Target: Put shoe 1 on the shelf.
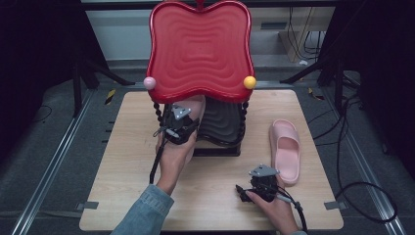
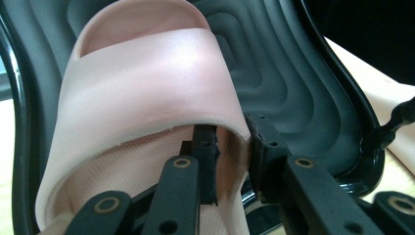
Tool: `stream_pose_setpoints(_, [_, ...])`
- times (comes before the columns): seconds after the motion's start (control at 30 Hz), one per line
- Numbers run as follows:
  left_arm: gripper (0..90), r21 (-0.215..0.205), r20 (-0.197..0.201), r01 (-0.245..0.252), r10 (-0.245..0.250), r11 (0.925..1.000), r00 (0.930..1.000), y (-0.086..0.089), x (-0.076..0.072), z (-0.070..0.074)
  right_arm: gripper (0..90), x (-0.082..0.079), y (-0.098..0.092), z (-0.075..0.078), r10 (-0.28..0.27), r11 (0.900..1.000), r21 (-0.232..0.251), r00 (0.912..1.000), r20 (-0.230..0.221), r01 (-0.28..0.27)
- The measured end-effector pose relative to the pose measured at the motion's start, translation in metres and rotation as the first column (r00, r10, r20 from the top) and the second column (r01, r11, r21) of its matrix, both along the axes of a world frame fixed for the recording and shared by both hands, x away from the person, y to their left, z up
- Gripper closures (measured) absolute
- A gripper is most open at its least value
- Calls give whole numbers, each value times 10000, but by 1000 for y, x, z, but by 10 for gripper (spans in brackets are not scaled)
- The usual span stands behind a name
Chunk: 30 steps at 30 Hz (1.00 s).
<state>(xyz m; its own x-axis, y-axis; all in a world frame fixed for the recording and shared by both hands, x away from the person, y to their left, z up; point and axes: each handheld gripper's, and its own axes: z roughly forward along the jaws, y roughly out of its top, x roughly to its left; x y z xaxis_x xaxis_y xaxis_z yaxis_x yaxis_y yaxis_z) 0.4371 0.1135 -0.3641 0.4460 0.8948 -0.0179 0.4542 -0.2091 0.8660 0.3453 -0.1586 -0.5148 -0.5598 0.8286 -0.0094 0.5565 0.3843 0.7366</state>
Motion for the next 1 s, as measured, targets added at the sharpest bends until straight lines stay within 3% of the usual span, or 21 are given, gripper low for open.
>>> stream_pose_setpoints(0.17, [627, 335, -6, 309, -309, 9990, 9995, 0, -3, 0, 65, 0, 0, 0, 33, 10000, -10, 10000, 3, -33])
stream_pose_setpoints(0.37, [554, 698, 323, 775, -799, 9945, 9963, 8, -22, 5, 65, -1, 0, 0, 82, 10000, -17, 10000, -19, -82])
stream_pose_setpoints(0.5, [591, 1012, 436, 1112, -1160, 9886, 9923, 19, -37, 5, 66, -1, 0, 0, 84, 10000, -11, 10000, -17, -84])
stream_pose_setpoints(0.7, [689, 1449, 382, 1843, -1916, 9721, 9807, 37, -61, 6, 66, -1, 0, 0, 23, 10000, -4, 10000, -43, -23])
stream_pose_setpoints(0.73, [704, 1613, 342, 1891, -1969, 9686, 9798, 40, -65, 5, 66, -1, 0, 0, 22, 10000, -4, 10000, -38, -22])
stream_pose_setpoints(1.0, [799, 1758, -257, 2600, -2596, 9495, 9654, 58, -90, -11, 64, -2, 0, 0, 42, 10000, 24, 10000, 4, -42])
